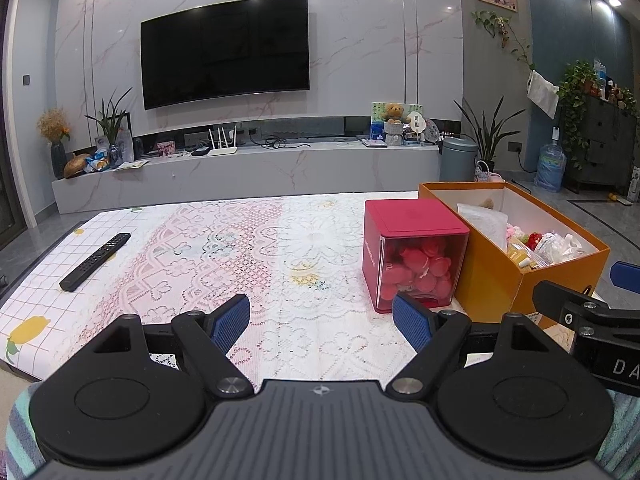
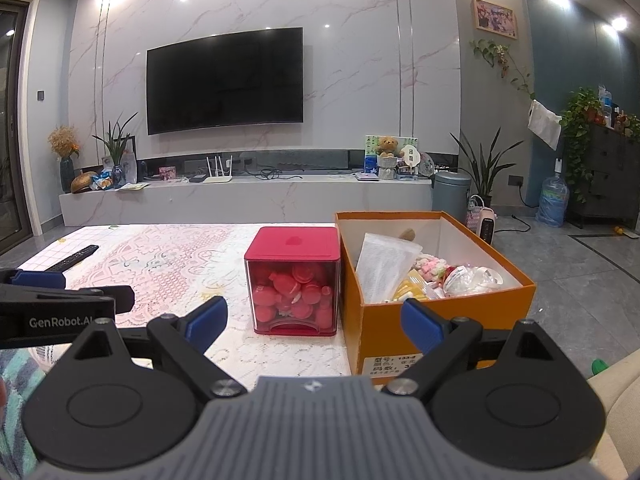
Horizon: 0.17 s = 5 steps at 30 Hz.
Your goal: Organize soft objects
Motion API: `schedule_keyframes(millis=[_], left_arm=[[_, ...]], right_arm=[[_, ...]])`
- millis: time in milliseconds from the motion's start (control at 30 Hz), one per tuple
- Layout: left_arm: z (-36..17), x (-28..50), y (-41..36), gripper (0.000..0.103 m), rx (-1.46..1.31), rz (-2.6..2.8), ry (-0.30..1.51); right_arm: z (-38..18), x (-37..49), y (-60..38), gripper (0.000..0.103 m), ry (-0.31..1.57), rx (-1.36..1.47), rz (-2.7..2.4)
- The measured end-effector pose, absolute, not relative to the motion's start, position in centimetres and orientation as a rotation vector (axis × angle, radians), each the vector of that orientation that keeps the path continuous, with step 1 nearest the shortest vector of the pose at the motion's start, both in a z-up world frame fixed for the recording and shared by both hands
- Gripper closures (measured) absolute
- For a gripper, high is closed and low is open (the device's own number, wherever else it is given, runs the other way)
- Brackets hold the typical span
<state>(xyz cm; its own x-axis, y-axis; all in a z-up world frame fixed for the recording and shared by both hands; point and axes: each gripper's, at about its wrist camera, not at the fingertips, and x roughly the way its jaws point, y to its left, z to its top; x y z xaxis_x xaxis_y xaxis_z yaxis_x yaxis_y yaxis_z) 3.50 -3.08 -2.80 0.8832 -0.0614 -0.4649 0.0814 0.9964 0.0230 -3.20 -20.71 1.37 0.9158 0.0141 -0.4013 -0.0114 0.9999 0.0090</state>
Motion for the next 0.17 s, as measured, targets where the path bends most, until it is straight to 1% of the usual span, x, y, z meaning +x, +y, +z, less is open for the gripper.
schedule_keyframes(millis=[167], left_arm=[[-2.80, 3.44, -3.22, 0.008, 0.044, -0.073, 0.481]], right_arm=[[1.36, -3.21, -20.79, 0.011, 0.413, 0.008, 0.015]])
